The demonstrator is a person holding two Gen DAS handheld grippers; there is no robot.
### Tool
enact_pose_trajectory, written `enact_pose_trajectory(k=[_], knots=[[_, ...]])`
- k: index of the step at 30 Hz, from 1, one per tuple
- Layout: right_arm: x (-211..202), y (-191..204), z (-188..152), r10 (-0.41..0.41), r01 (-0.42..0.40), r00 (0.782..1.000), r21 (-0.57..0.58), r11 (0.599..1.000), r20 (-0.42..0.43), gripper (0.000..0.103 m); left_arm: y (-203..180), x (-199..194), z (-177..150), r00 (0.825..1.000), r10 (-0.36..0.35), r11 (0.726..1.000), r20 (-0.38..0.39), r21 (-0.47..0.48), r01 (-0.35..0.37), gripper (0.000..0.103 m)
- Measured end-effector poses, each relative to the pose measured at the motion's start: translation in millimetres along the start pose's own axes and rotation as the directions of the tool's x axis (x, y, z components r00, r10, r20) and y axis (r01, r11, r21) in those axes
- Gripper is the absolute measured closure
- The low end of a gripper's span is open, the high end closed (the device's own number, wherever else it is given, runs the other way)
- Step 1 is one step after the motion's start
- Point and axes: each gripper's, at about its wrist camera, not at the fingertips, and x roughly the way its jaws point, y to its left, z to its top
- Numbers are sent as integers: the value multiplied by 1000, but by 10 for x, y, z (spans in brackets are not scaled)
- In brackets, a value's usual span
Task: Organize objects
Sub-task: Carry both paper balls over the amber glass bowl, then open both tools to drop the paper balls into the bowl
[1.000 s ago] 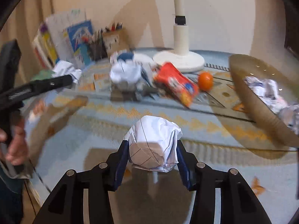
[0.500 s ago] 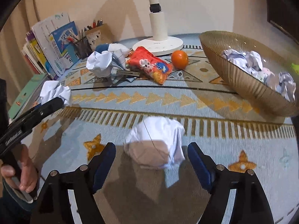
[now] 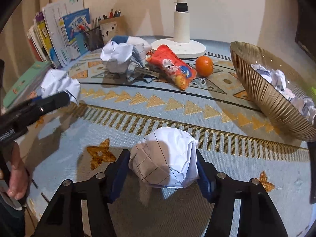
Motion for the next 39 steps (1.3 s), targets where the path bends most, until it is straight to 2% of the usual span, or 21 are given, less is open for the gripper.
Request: enact_pose_trajectory(k=[4, 7, 11, 13, 14, 16, 18, 20, 22, 25, 28, 30, 31, 32, 33, 34, 36, 39], knots=[[-23, 5, -8, -6, 5, 1000, 8, 1000, 14, 42, -82, 40, -6, 999, 37, 999, -22, 35, -36, 55], [-108, -13, -15, -12, 10, 998, 26, 1000, 56, 42, -221, 15, 7, 998, 46, 996, -30, 80, -44, 55], [-209, -61, -2, 0, -3, 998, 47, 999, 61, 45, -623, -182, 285, 1000, -13, 986, 2, 166, 12, 55], [-360, -143, 26, 53, -61, 994, 79, 995, 98, 46, -834, -232, 511, 999, -50, 979, 18, 198, 46, 55], [-481, -199, 57, 52, -65, 990, 96, 993, 133, 46, -938, -230, 638, 997, -74, 977, 22, 202, 67, 55], [-742, -344, 134, 7, -33, 981, 130, 991, 192, 46, -1101, -181, 838, 993, -119, 975, 23, 191, 113, 55], [-1008, -560, 213, -70, 27, 967, 176, 984, 245, 46, -1309, -12, 1074, 988, -154, 977, 13, 154, 151, 55], [-1244, -887, 298, -153, 78, 947, 260, 963, 282, 46, -1490, 252, 1240, 994, -108, 988, 9, 114, 106, 53], [-1414, -1291, 365, -230, 106, 926, 379, 919, 298, 46, -1685, 514, 1315, 997, -72, 992, -1, 108, 71, 53], [-1530, -1783, 419, -312, 117, 900, 522, 845, 303, 46, -1907, 820, 1360, 995, -96, 989, -19, 108, 98, 53], [-1427, -2038, 551, -346, 145, 897, 556, 818, 275, 46, -2082, 1069, 1437, 996, -92, 988, -20, 124, 94, 53], [-1337, -2088, 676, -344, 152, 899, 545, 825, 271, 46, -2136, 1206, 1492, 995, -100, 985, -23, 138, 102, 44], [-1304, -2099, 739, -351, 159, 896, 541, 826, 273, 41, -2151, 1260, 1509, 993, -110, 983, -37, 146, 115, 21], [-1259, -2100, 802, -348, 157, 896, 538, 828, 275, 34, -2162, 1308, 1512, 992, -110, 980, -57, 159, 118, 15], [-1208, -2150, 863, -331, 141, 901, 532, 835, 280, 17, -2152, 1296, 1501, 992, -117, 979, -57, 161, 125, 15], [-1174, -2201, 897, -319, 131, 906, 533, 836, 278, 11, -2127, 1278, 1487, 990, -128, 977, -58, 161, 136, 15], [-1170, -2279, 899, -342, 150, 902, 551, 821, 263, 11, -2031, 1140, 1445, 986, -159, 973, -58, 160, 166, 15], [-1215, -2252, 746, -320, 124, 908, 555, 823, 272, 11, -1823, 814, 1400, 984, -173, 969, -32, 172, 176, 15]])
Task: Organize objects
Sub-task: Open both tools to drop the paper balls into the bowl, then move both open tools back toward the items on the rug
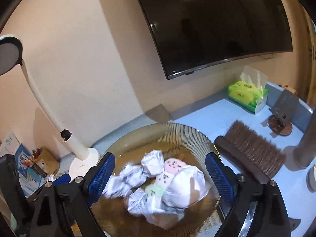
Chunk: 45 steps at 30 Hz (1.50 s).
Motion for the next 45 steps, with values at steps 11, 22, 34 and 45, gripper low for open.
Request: enact_pose_trajectory(k=[11, 22, 34, 45], knots=[[-464, 1068, -758, 226, -249, 966, -206, 946, -126, 2, 803, -2349, -379, 934, 119, 990, 337, -115, -85, 0], [36, 1898, -1854, 142, -207, 973, -419, 884, -182, 2, 1691, -1619, -1119, 930, 345, 921, 123, -234, -311, 1], [193, 2000, -2071, 18, -99, 987, -519, 849, -159, 2, 2269, -1095, -1566, 977, 213, 861, -24, -469, -199, 1], [184, 2065, -2139, -10, -73, 990, -564, 823, -143, 2, 2540, -1124, -1745, 999, 28, 773, 22, -635, -7, 1]])
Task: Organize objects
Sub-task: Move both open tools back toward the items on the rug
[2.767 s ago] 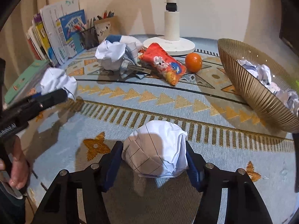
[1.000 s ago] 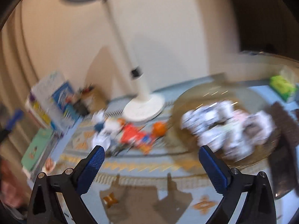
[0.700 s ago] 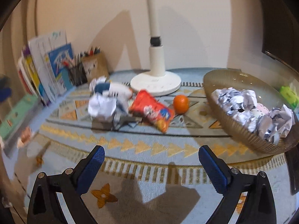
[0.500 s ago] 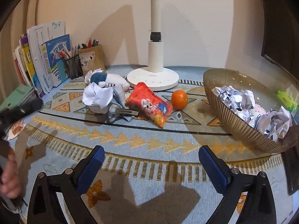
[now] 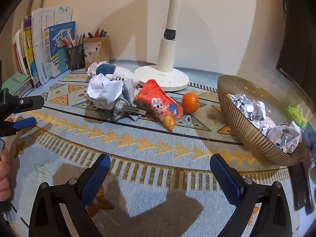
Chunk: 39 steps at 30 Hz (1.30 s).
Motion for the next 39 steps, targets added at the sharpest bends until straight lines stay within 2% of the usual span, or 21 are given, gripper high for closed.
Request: enact_pose_trajectory(k=[7, 22, 32, 35, 39], knots=[[-11, 55, -7, -23, 23, 1000, -34, 999, 7, 2, -35, 18, -12, 1000, 18, 1000, 3, 11, -18, 1], [-8, 72, -12, -9, 9, 1000, -39, 999, 2, 2, -39, 35, -19, 1000, 27, 1000, 8, 13, -28, 1], [-1, 83, -16, -6, 6, 1000, -39, 999, -4, 2, -101, 57, -48, 996, 86, 995, 17, 55, -87, 1], [-28, 14, -3, 32, -32, 999, -7, 999, 10, 2, -121, 65, -59, 995, 101, 993, 21, 64, -102, 1], [-72, -246, 19, 153, -156, 987, 105, 982, 37, 2, -114, 62, -61, 995, 101, 992, 21, 67, -103, 1]])
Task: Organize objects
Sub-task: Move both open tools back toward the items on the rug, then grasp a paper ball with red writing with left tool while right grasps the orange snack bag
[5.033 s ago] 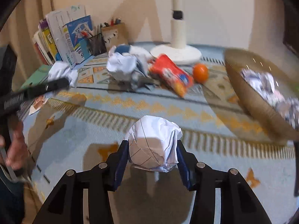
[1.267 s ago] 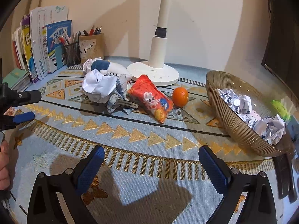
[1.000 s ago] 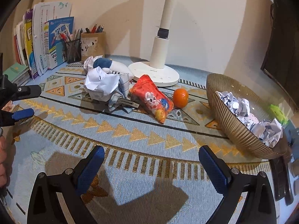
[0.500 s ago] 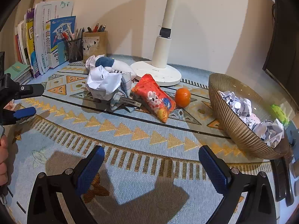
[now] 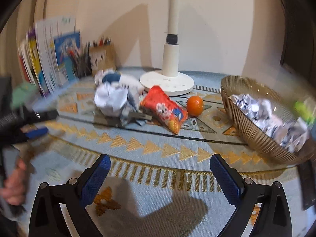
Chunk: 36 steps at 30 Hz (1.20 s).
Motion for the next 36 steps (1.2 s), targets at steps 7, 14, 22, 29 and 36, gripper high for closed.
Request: enact_pose_trajectory(k=[7, 14, 22, 29, 36], knots=[[0, -224, 266, 62, -62, 994, 4, 998, -92, 2, -107, -161, 91, 992, -126, 992, -19, -6, 126, 1], [356, -122, 707, 15, -28, 998, -247, 969, -53, 36, -419, 7, 972, 998, -55, 990, -20, 129, 58, 1], [949, -84, 835, 51, -75, 994, -288, 955, -92, 36, -252, 1244, 1427, 991, 83, 992, -105, 108, -71, 2], [1146, -139, 812, 142, -173, 979, -221, 960, -146, 47, -328, 1450, 1362, 994, 59, 983, -88, 178, -42, 58], [1108, -126, 785, 100, -126, 986, -198, 972, -134, 77, -613, 906, 1330, 997, 78, 957, 23, 279, -82, 58]])
